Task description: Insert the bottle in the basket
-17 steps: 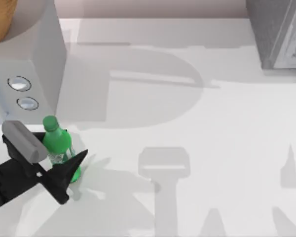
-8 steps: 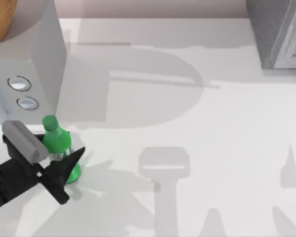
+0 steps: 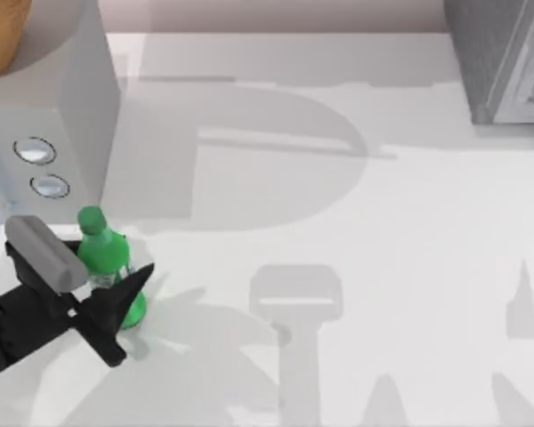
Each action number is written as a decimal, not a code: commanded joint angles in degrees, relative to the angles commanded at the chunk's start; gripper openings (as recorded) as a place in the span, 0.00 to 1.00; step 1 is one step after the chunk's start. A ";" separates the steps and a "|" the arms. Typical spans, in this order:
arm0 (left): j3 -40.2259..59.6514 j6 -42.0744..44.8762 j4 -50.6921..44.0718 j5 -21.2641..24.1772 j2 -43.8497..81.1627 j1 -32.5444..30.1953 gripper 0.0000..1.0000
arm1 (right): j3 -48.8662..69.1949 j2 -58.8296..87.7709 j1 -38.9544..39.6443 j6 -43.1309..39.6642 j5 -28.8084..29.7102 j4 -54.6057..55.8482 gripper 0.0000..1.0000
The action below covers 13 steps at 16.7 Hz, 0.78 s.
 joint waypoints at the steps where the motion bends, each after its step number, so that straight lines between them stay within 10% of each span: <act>1: 0.50 0.03 -0.80 -0.73 -1.01 -0.83 0.00 | 0.00 0.00 0.00 0.00 0.00 0.00 1.00; 13: 19.20 -3.58 -49.63 -31.84 -43.78 -33.05 0.00 | 0.00 0.00 0.00 0.00 0.00 0.00 1.00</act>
